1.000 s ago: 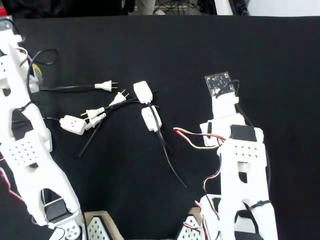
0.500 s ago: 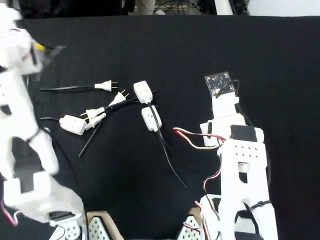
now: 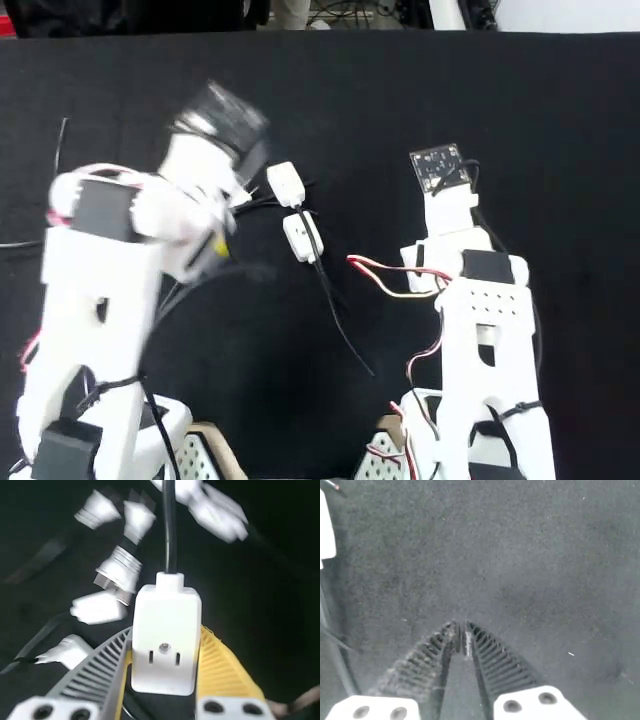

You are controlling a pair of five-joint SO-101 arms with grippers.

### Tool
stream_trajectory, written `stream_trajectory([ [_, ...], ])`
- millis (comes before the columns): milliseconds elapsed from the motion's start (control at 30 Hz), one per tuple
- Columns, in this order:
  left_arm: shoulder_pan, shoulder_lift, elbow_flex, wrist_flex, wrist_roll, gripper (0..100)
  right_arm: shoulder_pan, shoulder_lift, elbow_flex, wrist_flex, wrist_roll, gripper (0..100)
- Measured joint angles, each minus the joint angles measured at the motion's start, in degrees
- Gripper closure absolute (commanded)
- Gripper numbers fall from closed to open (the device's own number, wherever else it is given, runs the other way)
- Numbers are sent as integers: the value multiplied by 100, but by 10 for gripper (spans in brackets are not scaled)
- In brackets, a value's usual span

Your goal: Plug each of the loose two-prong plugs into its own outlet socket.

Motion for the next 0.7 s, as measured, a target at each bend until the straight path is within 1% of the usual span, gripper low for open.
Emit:
stream_trajectory([
  [100,202,-18,1204,-563,-26,970,378,0,0,9,-70,981],
  [233,299,-18,2857,-1855,-26,970,826,0,-176,246,-308,981],
  [333,527,-18,3921,-2760,-26,970,976,0,-229,299,-316,981],
  [433,756,-18,4686,-3464,88,968,993,0,-229,299,-343,981],
  [467,809,-18,4809,-3631,167,955,985,0,-229,299,-334,981],
  [533,853,-18,4862,-3833,360,889,985,0,-229,299,-343,981],
  [633,853,-53,4870,-3921,774,779,985,0,-229,325,-343,981],
  [700,765,-53,4870,-3938,923,730,985,0,-229,325,-343,981],
])
